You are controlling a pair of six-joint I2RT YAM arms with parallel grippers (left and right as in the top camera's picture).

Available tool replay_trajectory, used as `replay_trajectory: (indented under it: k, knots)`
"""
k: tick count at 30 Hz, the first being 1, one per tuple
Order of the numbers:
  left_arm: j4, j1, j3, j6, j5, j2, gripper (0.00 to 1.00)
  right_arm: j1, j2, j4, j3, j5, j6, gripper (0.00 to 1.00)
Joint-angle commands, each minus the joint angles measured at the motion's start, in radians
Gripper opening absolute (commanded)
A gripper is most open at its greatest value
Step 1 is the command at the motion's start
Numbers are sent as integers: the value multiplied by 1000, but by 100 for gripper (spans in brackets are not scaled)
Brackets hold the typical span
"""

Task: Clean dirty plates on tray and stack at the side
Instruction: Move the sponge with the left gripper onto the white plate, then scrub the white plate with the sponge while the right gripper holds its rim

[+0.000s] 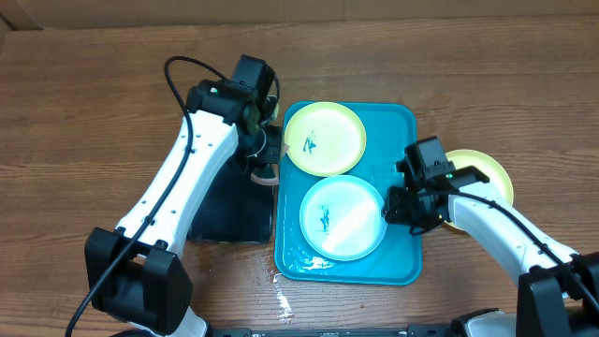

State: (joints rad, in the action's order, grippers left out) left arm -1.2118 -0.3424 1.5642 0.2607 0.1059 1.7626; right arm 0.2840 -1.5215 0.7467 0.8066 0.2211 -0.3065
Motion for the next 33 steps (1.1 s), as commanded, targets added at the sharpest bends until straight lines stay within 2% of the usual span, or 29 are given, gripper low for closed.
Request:
replay_trajectory:
  k: [1, 2, 4, 6, 12, 14, 22, 29, 33]
  knots:
    - [12, -19, 24, 38, 19, -27, 4, 3, -1, -42, -48, 29, 1, 36]
    - [17, -28, 23, 55, 18, -27, 4, 3, -1, -62, -56, 35, 0, 31]
    - [35, -47, 19, 82, 18, -25, 4, 3, -1, -84, -62, 34, 0, 14]
    - [63, -72, 10, 112, 18, -21, 4, 3, -2, -97, -66, -9, -38, 7]
    - [158, -143, -61, 191, 52, -16, 4, 3, -37, -106, -74, -63, -65, 4]
    - [239, -185, -131, 221, 103, -15, 4, 3, -50, -107, -74, -63, -88, 4]
    - [508, -298, -362, 385, 109, 2, 4, 3, -50, -113, -74, -63, -139, 4]
    - [620, -333, -383, 403, 117, 145, 4, 3, -50, -95, -74, -62, -139, 4]
    - [649, -331, -369, 408, 249, 235, 4, 3, -50, -84, -74, -63, -139, 4]
